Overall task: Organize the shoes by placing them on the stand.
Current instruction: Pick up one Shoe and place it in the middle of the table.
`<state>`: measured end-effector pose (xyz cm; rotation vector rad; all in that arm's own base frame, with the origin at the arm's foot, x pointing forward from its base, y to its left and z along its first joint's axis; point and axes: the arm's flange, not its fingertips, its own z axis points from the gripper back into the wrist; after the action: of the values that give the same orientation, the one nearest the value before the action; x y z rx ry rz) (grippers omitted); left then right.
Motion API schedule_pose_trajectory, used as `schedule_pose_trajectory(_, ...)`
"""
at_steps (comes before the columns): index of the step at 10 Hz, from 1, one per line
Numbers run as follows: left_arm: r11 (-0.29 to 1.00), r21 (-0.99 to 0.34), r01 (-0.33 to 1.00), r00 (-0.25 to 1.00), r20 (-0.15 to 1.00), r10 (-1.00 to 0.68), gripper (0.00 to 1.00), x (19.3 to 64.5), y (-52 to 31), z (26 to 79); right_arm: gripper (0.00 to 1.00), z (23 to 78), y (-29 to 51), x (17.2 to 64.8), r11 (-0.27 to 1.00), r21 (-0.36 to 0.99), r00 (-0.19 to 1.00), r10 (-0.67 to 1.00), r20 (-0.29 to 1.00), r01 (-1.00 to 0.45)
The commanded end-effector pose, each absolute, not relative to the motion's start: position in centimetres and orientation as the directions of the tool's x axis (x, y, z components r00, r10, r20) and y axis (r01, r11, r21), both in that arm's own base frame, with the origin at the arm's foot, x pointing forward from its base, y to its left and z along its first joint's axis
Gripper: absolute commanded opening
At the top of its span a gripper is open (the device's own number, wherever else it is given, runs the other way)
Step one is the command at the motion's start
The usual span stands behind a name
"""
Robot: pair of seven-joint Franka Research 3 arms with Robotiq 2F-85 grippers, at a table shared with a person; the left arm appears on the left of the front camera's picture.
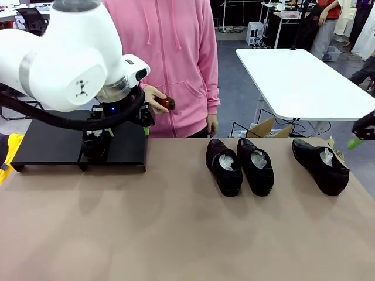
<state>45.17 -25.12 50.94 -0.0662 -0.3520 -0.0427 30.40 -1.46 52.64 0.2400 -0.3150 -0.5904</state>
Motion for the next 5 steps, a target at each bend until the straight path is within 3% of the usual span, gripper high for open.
schedule_pose_trajectory(1,0.993,-0.099,0.067,0.973,0.227,-0.044,1.0,44.4,-23.5,51.5,1.0,55.5,-1.8,27.0,0.843,0.329,0.876,-0.475,0.084,0.425)
schedule_pose_trajectory(3,0.988,-0.133,0.079,0.987,0.151,-0.059,1.0,44.2,-23.7,50.3,1.0,56.4,-1.8,24.5,0.847,0.431,0.949,-0.298,-0.102,0.312)
schedule_pose_trajectory(5,0.985,-0.144,0.095,0.99,0.12,-0.078,1.0,44.1,-23.9,49.7,1.0,56.2,-1.3,23.4,0.867,0.424,0.962,-0.207,-0.176,0.264)
